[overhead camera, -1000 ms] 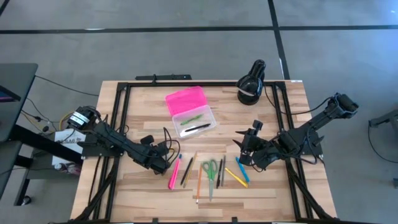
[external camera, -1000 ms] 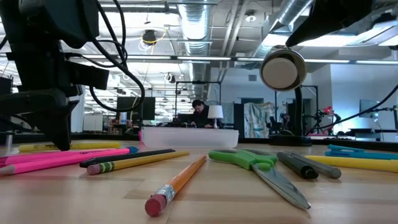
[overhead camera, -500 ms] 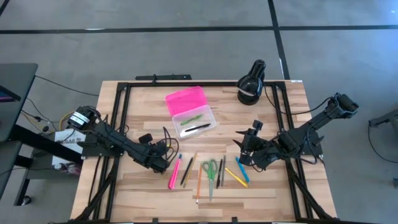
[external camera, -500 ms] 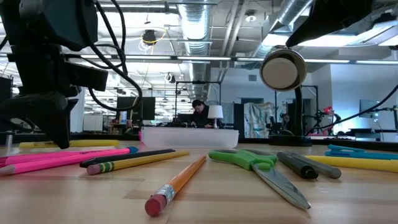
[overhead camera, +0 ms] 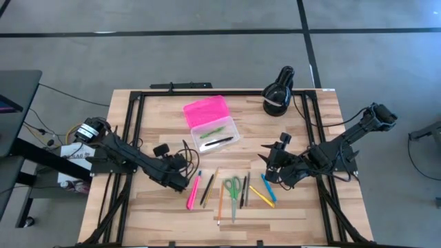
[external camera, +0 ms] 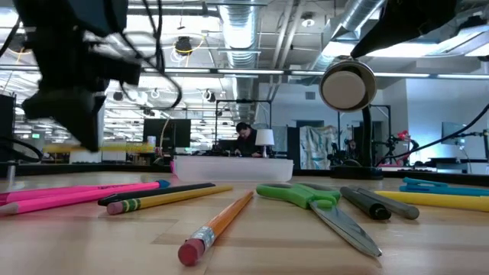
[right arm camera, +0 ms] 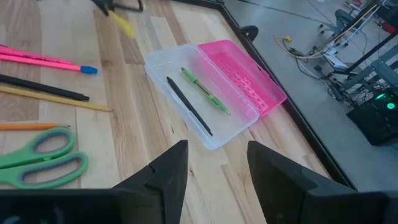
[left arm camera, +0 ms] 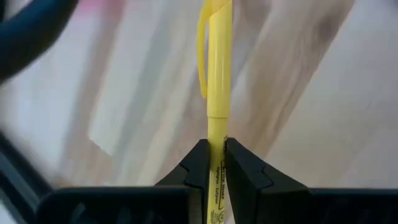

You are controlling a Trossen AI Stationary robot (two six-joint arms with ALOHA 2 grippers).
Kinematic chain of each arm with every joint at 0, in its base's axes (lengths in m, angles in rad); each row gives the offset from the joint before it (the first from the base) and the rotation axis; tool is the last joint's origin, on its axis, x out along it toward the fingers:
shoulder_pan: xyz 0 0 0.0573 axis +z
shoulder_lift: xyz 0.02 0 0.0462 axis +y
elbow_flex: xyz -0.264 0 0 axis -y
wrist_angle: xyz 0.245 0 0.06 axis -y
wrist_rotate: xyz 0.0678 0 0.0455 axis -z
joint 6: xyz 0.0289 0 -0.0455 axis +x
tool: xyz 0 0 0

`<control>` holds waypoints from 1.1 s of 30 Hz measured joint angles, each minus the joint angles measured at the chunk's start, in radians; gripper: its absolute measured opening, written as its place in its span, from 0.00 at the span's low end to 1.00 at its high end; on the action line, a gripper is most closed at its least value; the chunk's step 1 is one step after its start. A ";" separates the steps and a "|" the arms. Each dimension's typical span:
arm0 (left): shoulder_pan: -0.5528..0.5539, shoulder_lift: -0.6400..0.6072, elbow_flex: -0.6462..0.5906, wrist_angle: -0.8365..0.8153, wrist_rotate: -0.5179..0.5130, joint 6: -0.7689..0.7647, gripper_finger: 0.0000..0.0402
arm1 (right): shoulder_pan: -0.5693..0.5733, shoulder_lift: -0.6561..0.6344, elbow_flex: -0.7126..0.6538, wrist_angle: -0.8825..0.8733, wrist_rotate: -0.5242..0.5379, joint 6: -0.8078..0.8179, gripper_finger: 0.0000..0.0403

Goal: Pick & place school supplies into a supply box
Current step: Put the left yellow pen into the pink supply box

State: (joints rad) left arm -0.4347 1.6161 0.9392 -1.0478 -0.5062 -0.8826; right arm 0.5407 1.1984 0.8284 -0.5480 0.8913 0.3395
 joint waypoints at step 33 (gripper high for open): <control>0.589 0.006 0.149 0.661 0.142 1.142 0.07 | 0.003 0.000 0.000 -0.029 -0.004 0.049 0.40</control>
State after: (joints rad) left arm 0.1546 1.6222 1.0882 -0.3873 -0.3638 0.2595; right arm 0.5434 1.1984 0.8280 -0.5772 0.8875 0.3889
